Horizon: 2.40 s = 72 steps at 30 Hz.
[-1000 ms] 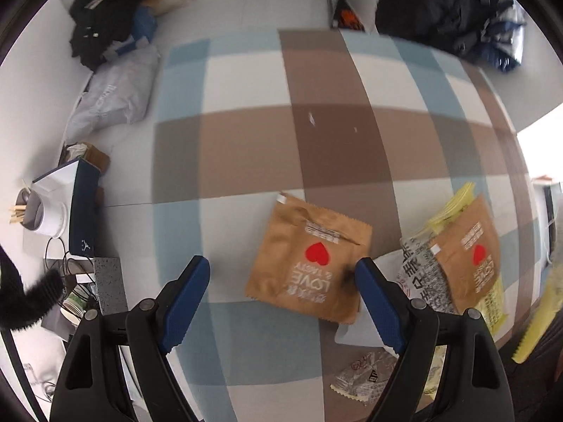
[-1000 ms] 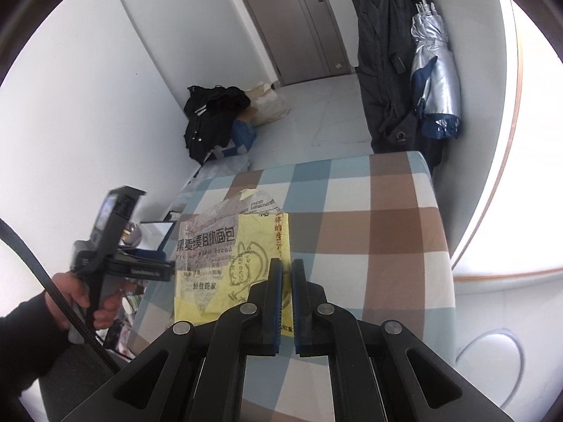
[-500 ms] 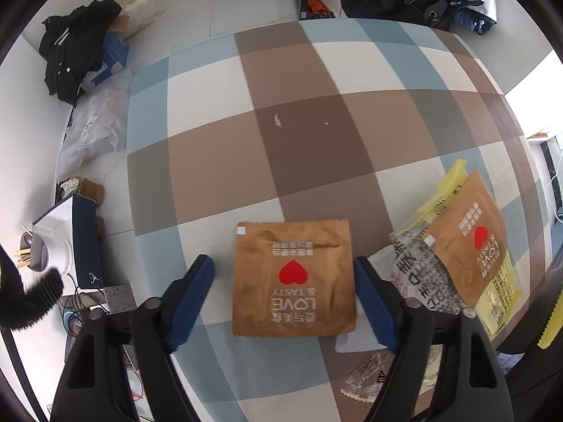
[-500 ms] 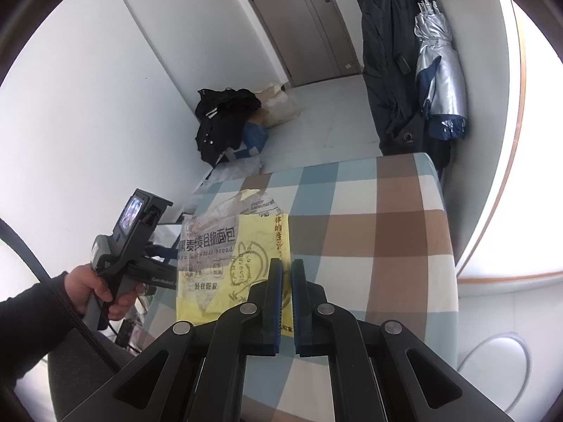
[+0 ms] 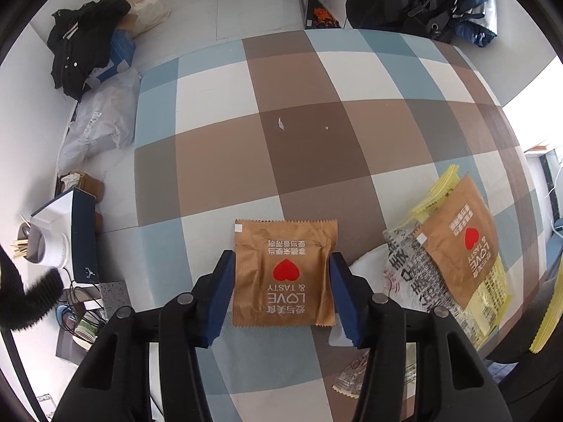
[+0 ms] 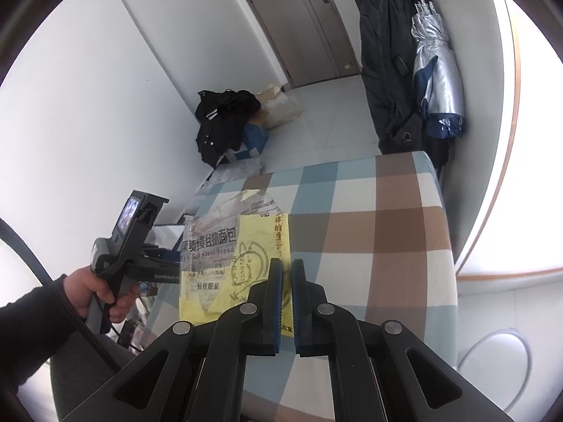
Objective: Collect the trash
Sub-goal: 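Lift the packet and bags in both grippers toward the trash bin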
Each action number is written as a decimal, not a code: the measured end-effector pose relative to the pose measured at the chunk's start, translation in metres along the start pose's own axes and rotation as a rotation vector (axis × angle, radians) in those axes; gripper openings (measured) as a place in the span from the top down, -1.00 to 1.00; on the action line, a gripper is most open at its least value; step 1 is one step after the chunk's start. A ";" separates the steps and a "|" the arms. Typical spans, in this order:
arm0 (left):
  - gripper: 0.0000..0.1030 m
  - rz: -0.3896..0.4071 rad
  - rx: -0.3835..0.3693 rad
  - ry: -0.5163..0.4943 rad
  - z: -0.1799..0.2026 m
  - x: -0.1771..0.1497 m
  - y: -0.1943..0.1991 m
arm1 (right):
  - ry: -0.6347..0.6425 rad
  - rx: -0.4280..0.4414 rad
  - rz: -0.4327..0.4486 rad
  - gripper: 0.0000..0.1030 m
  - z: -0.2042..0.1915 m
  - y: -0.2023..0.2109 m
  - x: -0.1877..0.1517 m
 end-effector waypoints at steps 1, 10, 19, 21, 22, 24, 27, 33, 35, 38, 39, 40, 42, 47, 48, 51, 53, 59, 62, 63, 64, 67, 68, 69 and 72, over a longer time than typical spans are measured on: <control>0.06 0.001 0.004 -0.001 0.000 0.000 0.000 | -0.003 -0.001 0.001 0.92 0.001 0.000 0.000; 0.06 0.001 -0.007 0.042 -0.006 -0.003 0.002 | -0.009 -0.003 -0.005 0.91 0.000 -0.001 -0.001; 0.06 -0.014 -0.035 0.107 -0.016 -0.007 0.005 | -0.018 -0.010 -0.008 0.91 0.001 -0.003 -0.002; 0.06 -0.009 -0.036 0.126 -0.018 -0.008 0.008 | -0.023 -0.011 -0.008 0.91 0.002 -0.004 -0.002; 0.07 -0.002 -0.040 0.135 -0.019 -0.007 0.010 | -0.026 -0.011 -0.006 0.91 0.002 -0.003 -0.002; 0.07 0.021 -0.044 0.155 -0.020 -0.006 0.019 | -0.030 -0.011 -0.004 0.91 0.002 -0.002 -0.002; 0.07 0.074 -0.049 0.180 -0.018 -0.003 0.037 | -0.033 -0.011 0.006 0.91 0.001 0.001 -0.001; 0.07 0.208 -0.054 0.178 -0.001 0.008 0.084 | -0.055 -0.018 0.058 0.91 0.004 0.017 0.005; 0.07 0.254 -0.059 0.172 0.008 0.013 0.102 | -0.060 -0.019 0.076 0.92 0.004 0.025 0.007; 0.07 0.316 -0.064 0.154 0.020 0.019 0.124 | -0.065 -0.019 0.097 0.92 0.004 0.039 0.009; 0.07 0.339 -0.067 0.146 0.026 0.021 0.133 | -0.062 -0.024 0.107 0.92 0.003 0.044 0.010; 0.07 0.358 -0.073 0.142 0.030 0.023 0.140 | -0.057 -0.036 0.120 0.92 0.004 0.050 0.012; 0.07 0.392 -0.091 0.140 0.036 0.026 0.153 | -0.048 -0.058 0.139 0.92 0.003 0.066 0.016; 0.07 0.453 -0.148 0.138 0.063 0.031 0.182 | -0.055 -0.068 0.190 0.92 0.002 0.109 0.025; 0.07 0.461 -0.155 0.134 0.067 0.032 0.187 | -0.056 -0.077 0.198 0.92 0.004 0.116 0.027; 0.07 0.489 -0.187 0.128 0.085 0.035 0.201 | -0.062 -0.092 0.230 0.92 0.009 0.142 0.031; 0.07 0.508 -0.214 0.118 0.100 0.038 0.211 | -0.059 -0.105 0.260 0.92 0.013 0.161 0.034; 0.07 0.545 -0.265 0.059 0.150 0.042 0.233 | -0.067 -0.165 0.343 0.92 0.039 0.217 0.039; 0.07 0.544 -0.297 0.027 0.180 0.045 0.236 | -0.091 -0.215 0.375 0.92 0.059 0.242 0.037; 0.07 0.542 -0.309 0.018 0.189 0.045 0.236 | -0.098 -0.227 0.381 0.92 0.065 0.249 0.035; 0.07 0.540 -0.323 0.007 0.200 0.046 0.236 | -0.111 -0.244 0.388 0.92 0.075 0.258 0.032; 0.07 0.533 -0.351 -0.029 0.232 0.049 0.233 | -0.146 -0.282 0.395 0.92 0.100 0.274 0.024; 0.07 0.530 -0.360 -0.038 0.240 0.050 0.233 | -0.160 -0.303 0.395 0.92 0.112 0.280 0.020; 0.07 0.525 -0.370 -0.048 0.250 0.051 0.231 | -0.174 -0.326 0.394 0.92 0.123 0.285 0.017; 0.07 0.501 -0.405 -0.077 0.281 0.056 0.225 | -0.229 -0.359 0.395 0.92 0.156 0.295 0.005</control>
Point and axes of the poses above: each gripper's, at about its wrist camera, not at the fingertips, and y roughly against the way its jaws point, z to its right, x to its top, the point moved 10 cm from there along -y, roughly the way its jaws point, and after that the axes turned 3 degrees about z, right-handed, at the moved point
